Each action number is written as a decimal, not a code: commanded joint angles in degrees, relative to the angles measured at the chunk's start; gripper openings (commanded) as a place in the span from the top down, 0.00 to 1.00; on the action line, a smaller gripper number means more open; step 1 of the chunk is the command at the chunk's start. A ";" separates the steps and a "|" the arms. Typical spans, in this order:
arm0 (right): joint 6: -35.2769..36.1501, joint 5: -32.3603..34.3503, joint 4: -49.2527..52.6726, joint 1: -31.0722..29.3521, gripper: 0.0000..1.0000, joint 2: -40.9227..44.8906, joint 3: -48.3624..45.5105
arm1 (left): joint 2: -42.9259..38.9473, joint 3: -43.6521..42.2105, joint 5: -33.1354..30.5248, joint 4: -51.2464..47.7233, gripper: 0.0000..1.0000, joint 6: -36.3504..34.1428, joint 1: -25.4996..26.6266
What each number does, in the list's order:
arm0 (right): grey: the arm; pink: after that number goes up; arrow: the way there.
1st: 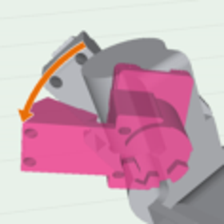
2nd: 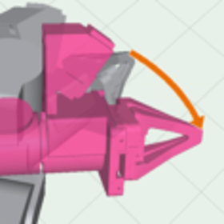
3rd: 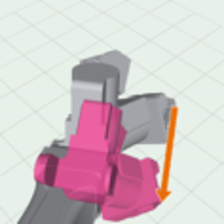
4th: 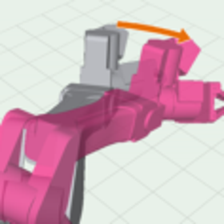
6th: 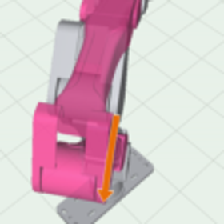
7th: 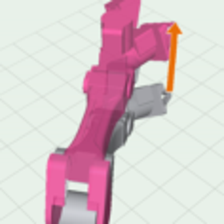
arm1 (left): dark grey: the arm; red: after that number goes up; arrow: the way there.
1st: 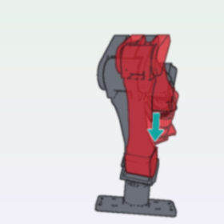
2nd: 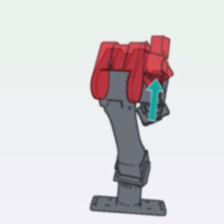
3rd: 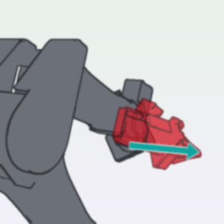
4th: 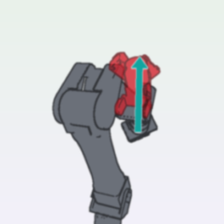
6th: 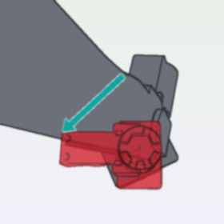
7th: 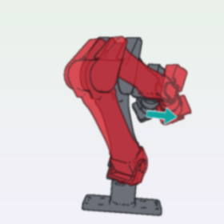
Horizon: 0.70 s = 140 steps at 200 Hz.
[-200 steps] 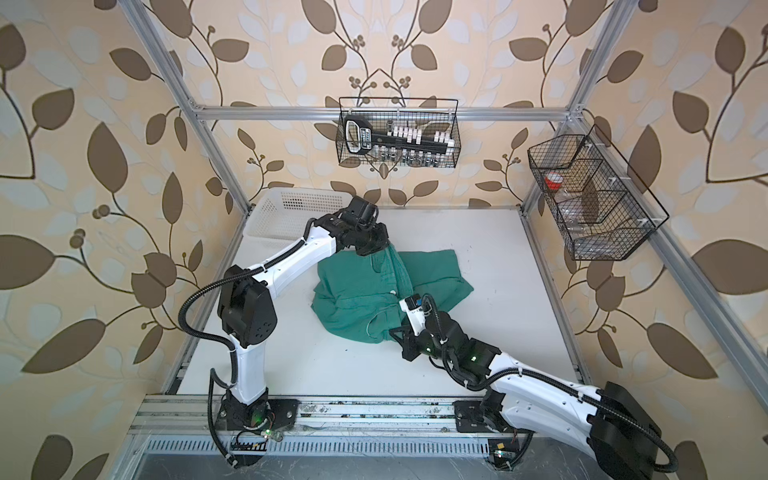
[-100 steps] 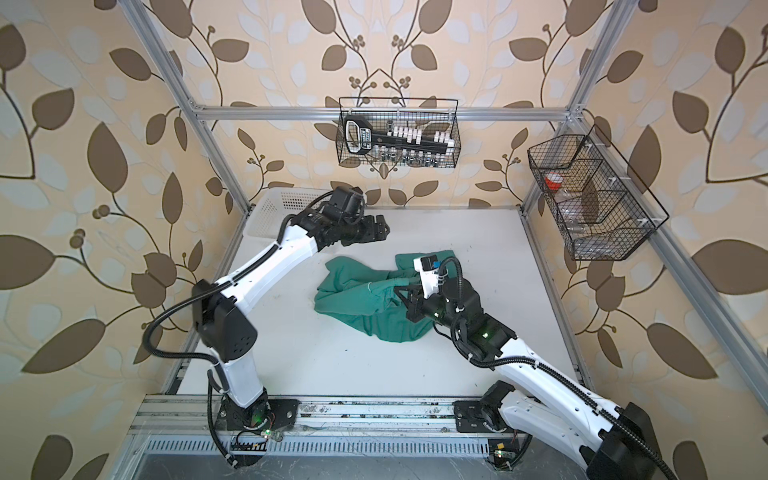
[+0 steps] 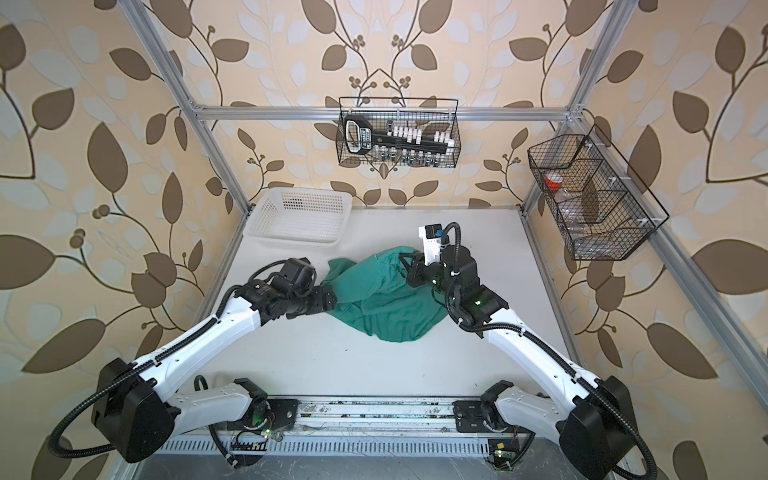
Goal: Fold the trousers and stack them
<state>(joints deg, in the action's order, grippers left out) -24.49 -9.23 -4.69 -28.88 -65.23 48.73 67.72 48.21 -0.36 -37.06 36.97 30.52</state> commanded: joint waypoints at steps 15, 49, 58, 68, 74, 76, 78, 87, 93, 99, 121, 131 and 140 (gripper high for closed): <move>1.46 0.11 -4.36 2.52 1.00 -3.38 3.41 | -4.95 -5.51 -1.06 8.50 0.10 14.14 9.74; 1.69 -1.73 -5.23 4.10 1.00 -6.80 4.69 | 2.35 -4.10 -6.20 12.32 0.11 20.07 19.62; 1.90 -1.91 -5.21 4.44 1.00 -7.43 4.99 | 4.60 -3.81 -6.96 14.06 0.13 21.55 21.12; 2.01 -2.07 -5.24 4.92 1.00 -8.01 5.17 | 6.99 -3.66 -6.89 16.62 0.14 22.99 22.62; 2.08 -2.17 -5.31 5.22 1.00 -8.28 5.28 | 8.65 -3.37 -6.92 17.67 0.15 23.67 23.41; 2.14 -2.19 -5.33 5.37 1.00 -8.39 5.33 | 9.20 -3.27 -6.97 17.91 0.16 23.91 23.65; 2.16 -2.26 -5.29 5.51 1.00 -8.48 5.39 | 9.84 -3.18 -7.01 18.08 0.16 24.11 23.82; 2.33 -2.61 -5.34 6.12 1.00 -8.84 5.52 | 12.50 -2.60 -7.18 18.51 0.18 25.25 24.43; 2.54 -2.75 -5.33 6.45 1.00 -8.92 5.67 | 13.91 -2.63 -7.04 19.36 0.20 25.88 24.72; 2.73 -2.67 -5.21 6.71 1.00 -9.08 5.71 | 15.63 -2.62 -6.66 20.76 0.22 26.19 24.97; 3.00 -3.05 -5.00 7.30 1.00 -9.10 5.67 | 19.59 -0.81 -7.71 21.20 0.28 25.70 25.73; 3.13 -3.24 -4.92 7.35 1.00 -9.06 5.58 | 20.79 -0.41 -7.81 21.86 0.31 25.61 25.73; 3.22 -3.25 -4.89 7.44 1.00 -8.89 5.27 | 21.76 -0.14 -8.03 22.01 0.34 25.57 25.68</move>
<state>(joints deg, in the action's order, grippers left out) -22.85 -11.64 -7.18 -21.85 -74.32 51.94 88.23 45.17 -5.41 -17.67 61.36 55.92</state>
